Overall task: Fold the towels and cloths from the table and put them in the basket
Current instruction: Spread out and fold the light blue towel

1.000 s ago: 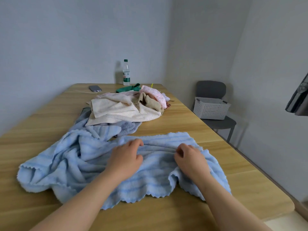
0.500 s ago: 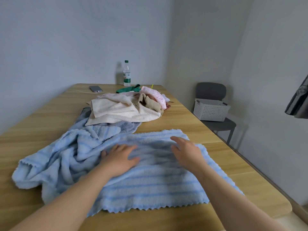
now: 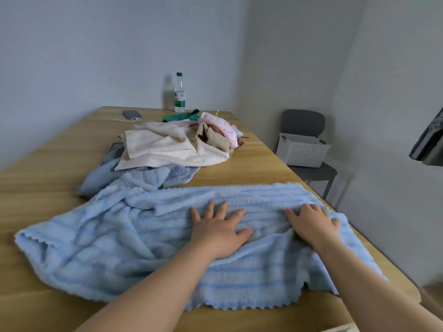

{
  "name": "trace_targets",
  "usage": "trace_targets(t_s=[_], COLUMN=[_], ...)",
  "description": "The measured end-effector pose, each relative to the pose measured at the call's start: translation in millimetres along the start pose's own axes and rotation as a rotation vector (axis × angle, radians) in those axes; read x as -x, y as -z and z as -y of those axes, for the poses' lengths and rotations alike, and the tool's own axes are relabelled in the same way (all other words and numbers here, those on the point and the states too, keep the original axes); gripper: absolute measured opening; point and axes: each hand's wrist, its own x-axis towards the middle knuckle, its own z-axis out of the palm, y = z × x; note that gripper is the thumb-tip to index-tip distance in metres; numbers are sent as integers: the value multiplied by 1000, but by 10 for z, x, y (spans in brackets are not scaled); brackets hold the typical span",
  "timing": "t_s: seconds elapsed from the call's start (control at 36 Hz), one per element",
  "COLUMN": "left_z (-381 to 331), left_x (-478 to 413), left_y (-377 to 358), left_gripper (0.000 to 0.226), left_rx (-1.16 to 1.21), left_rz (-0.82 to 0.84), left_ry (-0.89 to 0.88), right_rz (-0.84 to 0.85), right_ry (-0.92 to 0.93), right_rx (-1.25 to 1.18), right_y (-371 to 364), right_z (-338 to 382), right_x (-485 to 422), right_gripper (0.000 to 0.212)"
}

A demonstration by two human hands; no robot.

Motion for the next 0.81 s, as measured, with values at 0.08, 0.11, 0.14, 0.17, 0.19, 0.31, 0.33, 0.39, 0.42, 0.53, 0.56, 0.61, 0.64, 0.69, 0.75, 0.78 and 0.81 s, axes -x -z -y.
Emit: trace_targets(t_s=[0.08,0.11,0.14,0.17,0.19,0.31,0.33,0.39,0.42,0.53,0.56,0.61,0.64,0.69,0.75,0.78,0.81], left_z=[-156,-182,-186,-171,-134,198,314,567,686,1056,1089,1089,1080,1067,1091,1118,1163], left_x=[-92,-118,-132,-132,-118,59,100,171,191,329,369,430,444,444,452,465,488], left_y=[9,38,74,121,170,348,382,434,439,377,355,334,333,360,406,428,439], left_gripper=[67,66,63,59,56,50,46,37,35,47,49,52,53,50,43,41,40], left_rx=[137,215,310,426,547,559,430,136,41,41,45,20,24,110,163,126,72], left_rz=[-45,-72,-101,-131,-163,-317,-358,-383,-349,-148,-126,-122,-136,-208,-335,-389,-418], left_ry=[16,23,34,46,57,89,101,112,121,159,145,138,148,166,178,195,219], right_rz=[-59,-82,-84,-60,-11,113,113,136,161,245,231,145,93,20,27,55,96], right_ry=[17,87,174,257,316,387,384,369,361,334,317,305,324,433,562,606,633], right_rx=[70,59,28,-17,-63,-35,-2,39,52,75,76,66,49,-17,-99,-127,-140], right_y=[28,38,40,38,25,-106,-115,-74,-38,96,118,132,123,91,25,-27,-90], right_z=[75,142,218,293,357,366,322,236,186,102,143,308,426,722,1035,1172,1276], right_x=[-17,-7,6,25,45,80,66,18,-11,-52,-41,7,50,171,328,401,463], right_gripper=[49,49,50,50,50,51,52,53,54,53,51,51,51,48,44,44,44])
